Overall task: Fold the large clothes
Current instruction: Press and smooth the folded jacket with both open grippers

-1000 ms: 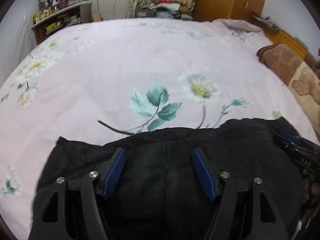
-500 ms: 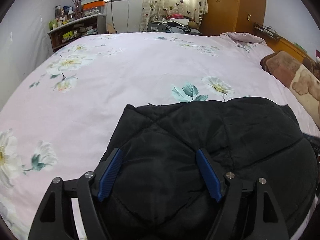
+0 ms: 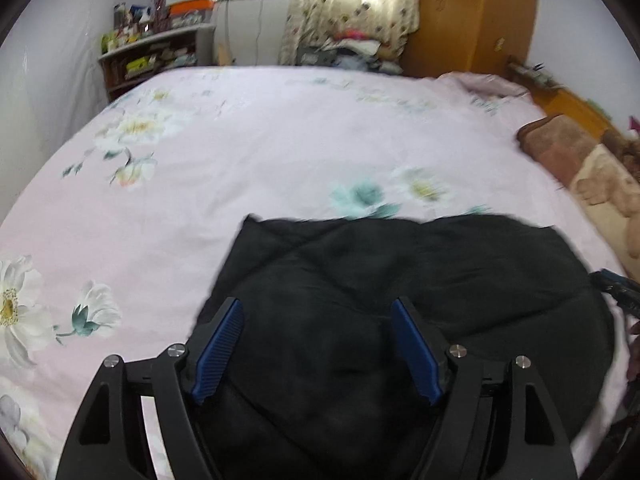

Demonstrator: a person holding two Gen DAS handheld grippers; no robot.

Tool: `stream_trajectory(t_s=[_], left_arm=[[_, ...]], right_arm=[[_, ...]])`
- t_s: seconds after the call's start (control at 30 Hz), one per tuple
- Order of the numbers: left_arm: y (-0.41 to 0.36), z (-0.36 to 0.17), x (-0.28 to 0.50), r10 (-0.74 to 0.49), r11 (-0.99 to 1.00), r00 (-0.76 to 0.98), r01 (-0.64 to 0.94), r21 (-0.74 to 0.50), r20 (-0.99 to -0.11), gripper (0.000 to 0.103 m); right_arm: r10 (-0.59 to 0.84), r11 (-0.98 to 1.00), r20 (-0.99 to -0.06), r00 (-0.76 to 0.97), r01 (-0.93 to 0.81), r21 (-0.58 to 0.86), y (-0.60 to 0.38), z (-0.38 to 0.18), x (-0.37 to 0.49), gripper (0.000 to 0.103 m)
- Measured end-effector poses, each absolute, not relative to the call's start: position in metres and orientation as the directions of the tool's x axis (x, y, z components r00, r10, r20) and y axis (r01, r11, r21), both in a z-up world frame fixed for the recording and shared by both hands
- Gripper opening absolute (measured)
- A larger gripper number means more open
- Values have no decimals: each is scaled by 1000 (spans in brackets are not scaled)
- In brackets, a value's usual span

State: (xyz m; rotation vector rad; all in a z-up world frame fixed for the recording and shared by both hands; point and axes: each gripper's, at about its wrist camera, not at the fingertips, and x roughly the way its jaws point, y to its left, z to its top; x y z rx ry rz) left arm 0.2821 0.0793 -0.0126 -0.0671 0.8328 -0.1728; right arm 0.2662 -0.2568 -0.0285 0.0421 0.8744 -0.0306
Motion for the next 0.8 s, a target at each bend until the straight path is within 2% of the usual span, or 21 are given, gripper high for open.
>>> stream_trajectory(t_s=[0.1, 0.2, 0.27, 0.4, 0.57, 0.8], left_arm=[[48, 3, 260, -266, 964, 663, 206, -171, -700, 77], [14, -7, 252, -334, 939, 620, 287, -191, -710, 77], [-1, -30, 257, -321, 940, 574, 288, -181, -753, 78], [-3, -56, 269, -315, 944, 562, 266, -193, -765, 78], [-15, -64, 272, -282, 950, 555, 274, -148, -783, 79], [-15, -57, 266, -284, 950, 556, 274, -150, -781, 78]], right_arm=[[70, 998, -741, 668, -48, 51, -219, -9, 249, 47], [140, 989, -753, 643, -121, 80, -186, -17, 243, 47], [126, 990, -776, 618, -129, 58, -176, -35, 249, 47], [164, 986, -805, 570, -119, 116, -186, -65, 262, 48], [156, 986, -827, 540, -135, 98, -183, -79, 267, 48], [157, 987, -827, 540, -124, 106, -183, -81, 265, 48]])
